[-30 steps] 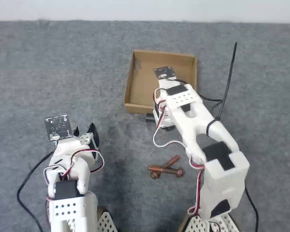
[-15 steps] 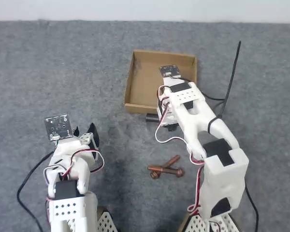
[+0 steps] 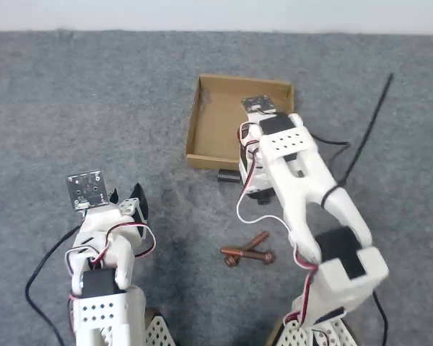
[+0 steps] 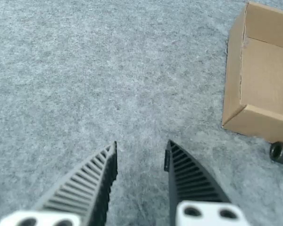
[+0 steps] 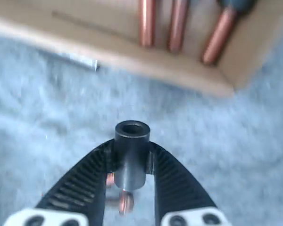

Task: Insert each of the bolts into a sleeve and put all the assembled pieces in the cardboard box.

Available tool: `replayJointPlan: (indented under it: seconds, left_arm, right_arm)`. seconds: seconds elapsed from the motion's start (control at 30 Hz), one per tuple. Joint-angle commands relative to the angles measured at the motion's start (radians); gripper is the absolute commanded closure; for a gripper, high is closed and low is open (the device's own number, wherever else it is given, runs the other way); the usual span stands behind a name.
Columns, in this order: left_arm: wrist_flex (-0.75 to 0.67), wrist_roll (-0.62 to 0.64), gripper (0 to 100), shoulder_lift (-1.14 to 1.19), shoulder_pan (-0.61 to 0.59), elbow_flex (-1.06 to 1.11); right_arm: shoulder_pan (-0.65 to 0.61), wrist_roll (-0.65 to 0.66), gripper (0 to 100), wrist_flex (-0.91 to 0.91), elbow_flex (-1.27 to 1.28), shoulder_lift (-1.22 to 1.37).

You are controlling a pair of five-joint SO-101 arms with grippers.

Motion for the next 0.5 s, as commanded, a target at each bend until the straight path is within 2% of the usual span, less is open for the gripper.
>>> replayJointPlan:
  seconds: [0.0,0.2,0.47]
  left_arm:
    - [-0.020,-0.012,84,-0.011,-0.008,-0.012]
    - [-0.020,-0.012,84,-0.008,-0.008,-0.012]
    - [-0.020,-0.012,84,-0.008,-0.008,-0.012]
  right_arm:
    - [0.045,-0.014,99.1,0.087,-0.041,-0.120]
    - [0.196,-0.014,99.1,0.157,-0.034,-0.150]
    - [0.306,-0.005,99.1,-0.018,0.209,-0.232]
